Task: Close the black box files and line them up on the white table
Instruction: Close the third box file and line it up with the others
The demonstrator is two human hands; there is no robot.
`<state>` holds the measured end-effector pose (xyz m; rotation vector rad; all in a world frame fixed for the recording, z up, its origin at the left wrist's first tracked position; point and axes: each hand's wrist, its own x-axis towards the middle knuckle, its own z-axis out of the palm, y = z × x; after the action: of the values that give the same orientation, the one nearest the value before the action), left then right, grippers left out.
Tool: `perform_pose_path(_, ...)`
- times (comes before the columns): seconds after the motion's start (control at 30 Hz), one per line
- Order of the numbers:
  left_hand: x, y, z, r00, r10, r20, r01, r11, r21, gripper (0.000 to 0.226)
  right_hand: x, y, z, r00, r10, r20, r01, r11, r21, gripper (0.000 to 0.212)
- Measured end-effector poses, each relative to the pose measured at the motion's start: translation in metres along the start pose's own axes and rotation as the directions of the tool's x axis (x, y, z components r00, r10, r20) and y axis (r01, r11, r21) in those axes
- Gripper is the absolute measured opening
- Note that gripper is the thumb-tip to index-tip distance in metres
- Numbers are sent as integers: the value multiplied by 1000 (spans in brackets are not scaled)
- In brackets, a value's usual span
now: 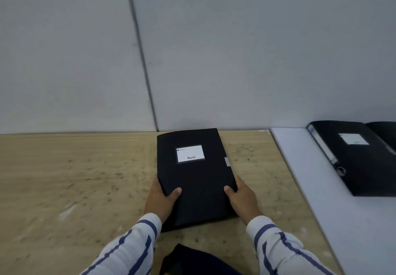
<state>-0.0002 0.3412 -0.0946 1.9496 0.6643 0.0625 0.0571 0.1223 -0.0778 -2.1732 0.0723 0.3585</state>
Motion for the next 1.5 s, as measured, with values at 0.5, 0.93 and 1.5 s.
perform_pose_path(0.5,-6,120,217,992,21,121,-26,999,39,68,63,118,-197,988,79,-131,-84,996,-34,37)
perform_pose_path(0.93,7,153,275,981,35,190,-53,994,93,70,90,140,-238,960,116,-257,-144,985,-97,45)
perform_pose_path(1.5,1,165,282,987,26,158,-46,990,130,74,86,132,-232,954,-27,-297,-120,876,-466,47)
